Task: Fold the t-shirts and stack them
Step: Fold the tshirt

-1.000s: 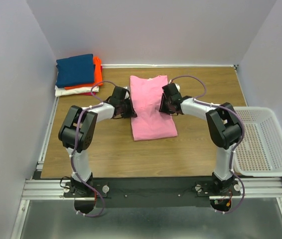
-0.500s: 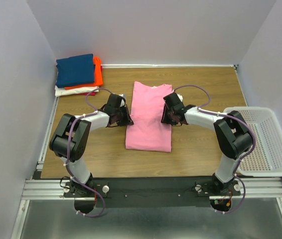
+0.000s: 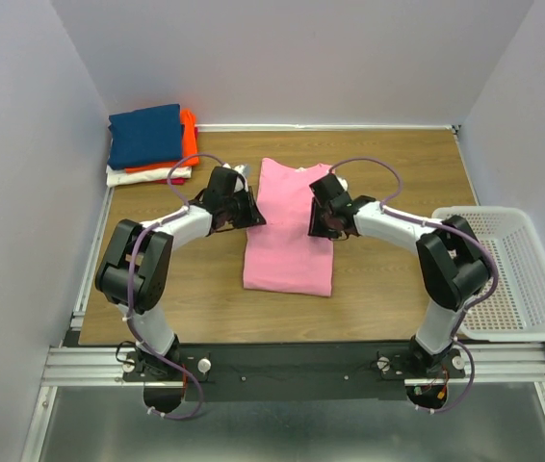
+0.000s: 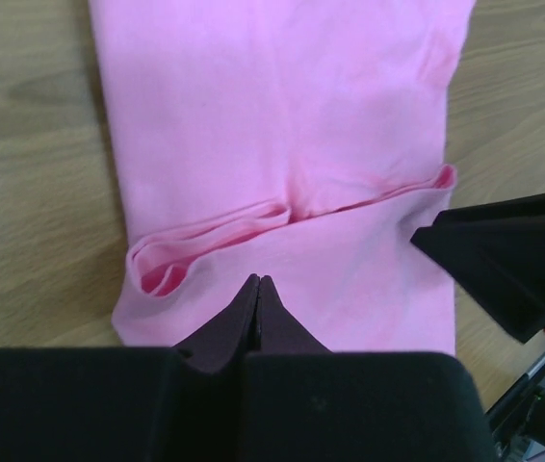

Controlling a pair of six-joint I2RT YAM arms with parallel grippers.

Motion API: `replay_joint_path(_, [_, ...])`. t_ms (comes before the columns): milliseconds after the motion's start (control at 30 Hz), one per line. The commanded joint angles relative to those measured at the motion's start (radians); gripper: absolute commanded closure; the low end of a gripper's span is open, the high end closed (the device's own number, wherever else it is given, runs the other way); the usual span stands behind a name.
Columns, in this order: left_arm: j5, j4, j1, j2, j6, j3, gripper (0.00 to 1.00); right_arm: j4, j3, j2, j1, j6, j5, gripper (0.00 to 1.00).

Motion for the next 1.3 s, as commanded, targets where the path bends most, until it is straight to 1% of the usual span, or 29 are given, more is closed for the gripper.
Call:
replay_joint_path(0, [0.041,0.006,-0.008,-0.009,0.028,0.038,1.00,-0.036,0.091,0.041,0.045,-0.008,0.030,0.57])
replay_joint_path(167, [0.003,0.003,-0.009,0.037,0.029,0.052,1.00,-0.037,0.166,0.121,0.073,-0.011,0.048,0.57])
replay_joint_path(333, [-0.026,0.006,-0.009,0.093,0.011,0.047,1.00,-0.042,0.171,0.161,0.074,-0.016,0.105,0.57])
replay_joint_path(500, [-0.074,0.006,-0.009,0.124,-0.008,0.024,1.00,-0.050,0.114,0.155,0.071,-0.010,0.179,0.57])
replay_joint_path(867, [-0.105,-0.002,-0.008,0.132,-0.021,0.009,1.00,-0.057,0.051,0.044,0.044,-0.008,0.205,0.57])
replay_joint_path(1033, [-0.105,-0.006,-0.008,0.132,-0.017,0.013,1.00,-0.056,0.027,0.044,0.011,-0.010,0.214,0.57])
replay_joint_path(1267, [-0.105,-0.006,-0.009,0.124,-0.017,0.009,1.00,-0.054,0.017,0.099,-0.009,-0.006,0.233,0.58])
